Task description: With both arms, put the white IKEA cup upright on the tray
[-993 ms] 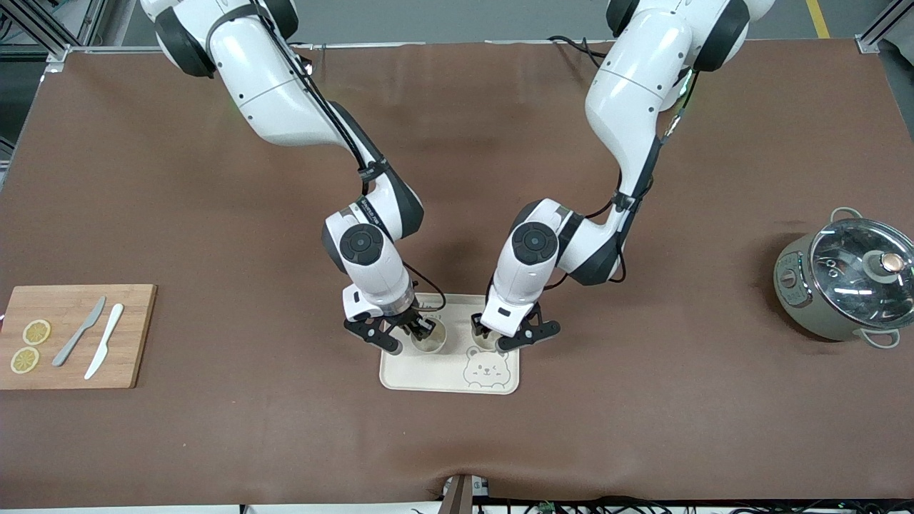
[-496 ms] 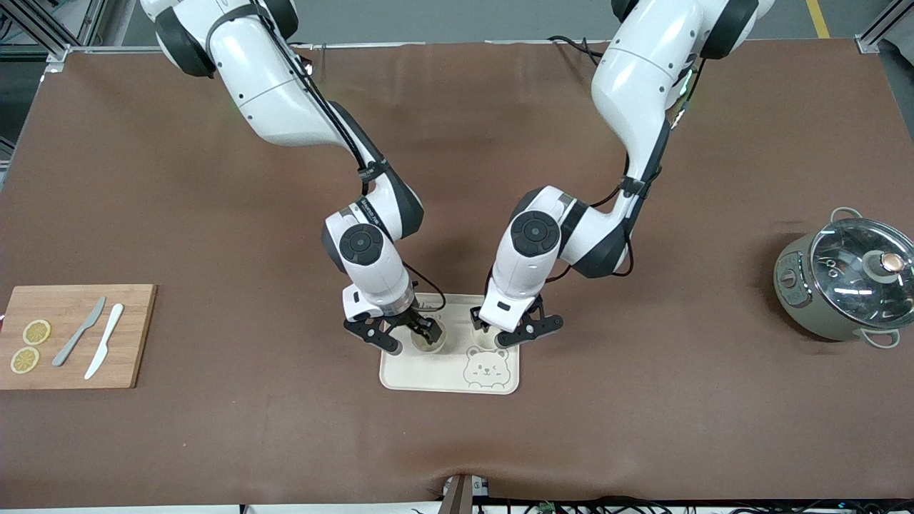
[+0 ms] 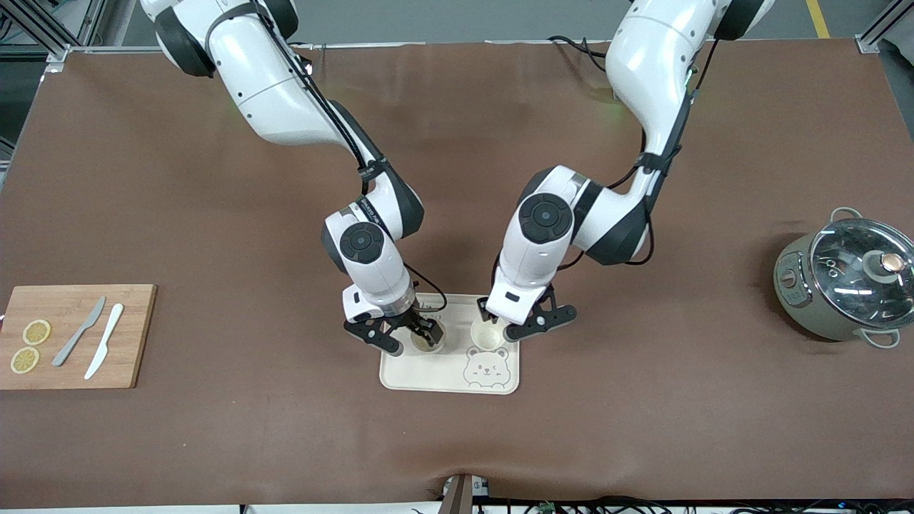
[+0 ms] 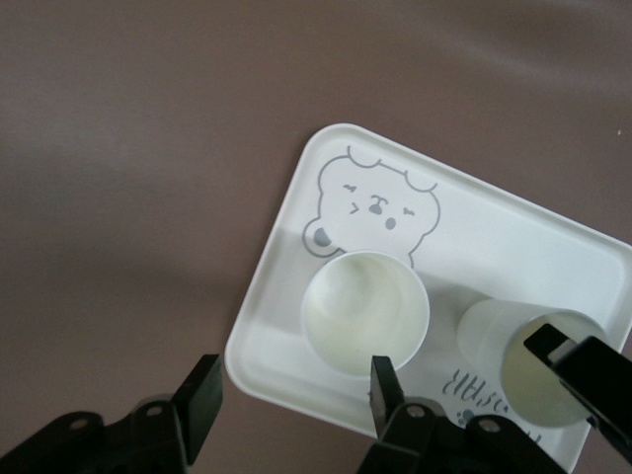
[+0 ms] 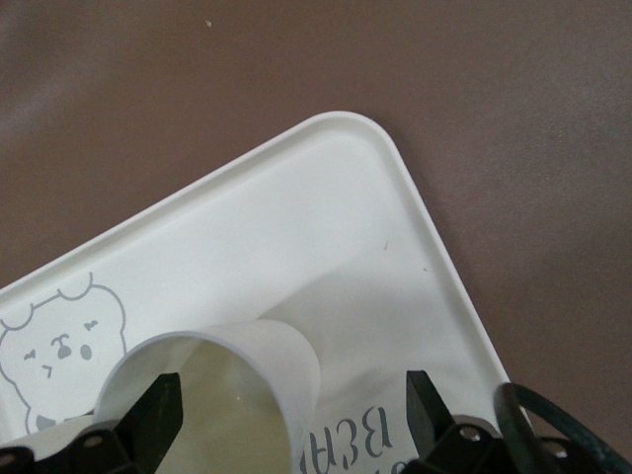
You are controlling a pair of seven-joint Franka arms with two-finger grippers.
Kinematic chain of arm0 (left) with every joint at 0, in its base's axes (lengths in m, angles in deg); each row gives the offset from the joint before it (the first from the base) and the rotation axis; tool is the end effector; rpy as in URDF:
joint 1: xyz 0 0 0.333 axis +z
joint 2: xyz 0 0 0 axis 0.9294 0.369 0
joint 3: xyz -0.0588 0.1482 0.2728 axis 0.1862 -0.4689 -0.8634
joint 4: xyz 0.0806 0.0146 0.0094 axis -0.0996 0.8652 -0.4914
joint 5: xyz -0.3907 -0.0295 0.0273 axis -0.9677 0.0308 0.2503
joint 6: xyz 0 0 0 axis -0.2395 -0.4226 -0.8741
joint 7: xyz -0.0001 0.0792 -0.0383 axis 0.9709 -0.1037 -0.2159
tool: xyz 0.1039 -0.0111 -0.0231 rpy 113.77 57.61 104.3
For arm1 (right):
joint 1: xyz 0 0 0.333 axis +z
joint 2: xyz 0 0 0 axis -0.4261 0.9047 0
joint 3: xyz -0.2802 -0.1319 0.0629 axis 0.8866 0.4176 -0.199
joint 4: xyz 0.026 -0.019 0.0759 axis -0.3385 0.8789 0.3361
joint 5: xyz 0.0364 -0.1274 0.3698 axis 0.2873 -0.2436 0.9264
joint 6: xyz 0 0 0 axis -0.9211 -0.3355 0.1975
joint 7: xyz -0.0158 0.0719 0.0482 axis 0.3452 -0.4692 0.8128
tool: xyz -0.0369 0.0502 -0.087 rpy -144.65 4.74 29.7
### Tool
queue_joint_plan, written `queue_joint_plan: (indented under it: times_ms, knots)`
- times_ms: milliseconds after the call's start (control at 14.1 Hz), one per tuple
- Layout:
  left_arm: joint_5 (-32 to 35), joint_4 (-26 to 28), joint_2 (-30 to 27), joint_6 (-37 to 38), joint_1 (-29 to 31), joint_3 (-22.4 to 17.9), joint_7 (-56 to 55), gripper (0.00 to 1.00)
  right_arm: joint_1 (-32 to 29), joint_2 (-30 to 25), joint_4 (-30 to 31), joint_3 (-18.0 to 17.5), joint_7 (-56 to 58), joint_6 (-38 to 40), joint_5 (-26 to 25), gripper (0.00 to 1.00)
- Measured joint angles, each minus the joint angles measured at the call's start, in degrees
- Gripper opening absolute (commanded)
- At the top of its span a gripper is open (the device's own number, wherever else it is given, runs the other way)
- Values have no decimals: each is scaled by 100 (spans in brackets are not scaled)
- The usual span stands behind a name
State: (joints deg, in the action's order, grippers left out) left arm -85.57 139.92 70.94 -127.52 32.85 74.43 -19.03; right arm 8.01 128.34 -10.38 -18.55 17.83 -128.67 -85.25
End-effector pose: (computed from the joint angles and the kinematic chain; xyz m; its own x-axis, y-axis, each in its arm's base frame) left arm 0.6272 -0.4178 0.3396 0.9391 0.3285 0.1007 0.3189 -0.9424 0.1006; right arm 0.6465 0.4055 0.2260 0.8635 -0.4806 0.1529 -0.4422 -0.8673 -0.2287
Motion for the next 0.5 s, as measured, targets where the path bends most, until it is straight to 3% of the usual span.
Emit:
queue_joint_plan:
  times_ms: [496]
  knots:
    - [0, -5, -828, 1224, 511, -18, 974, 67, 11, -494, -104, -5, 1, 1020, -2, 100]
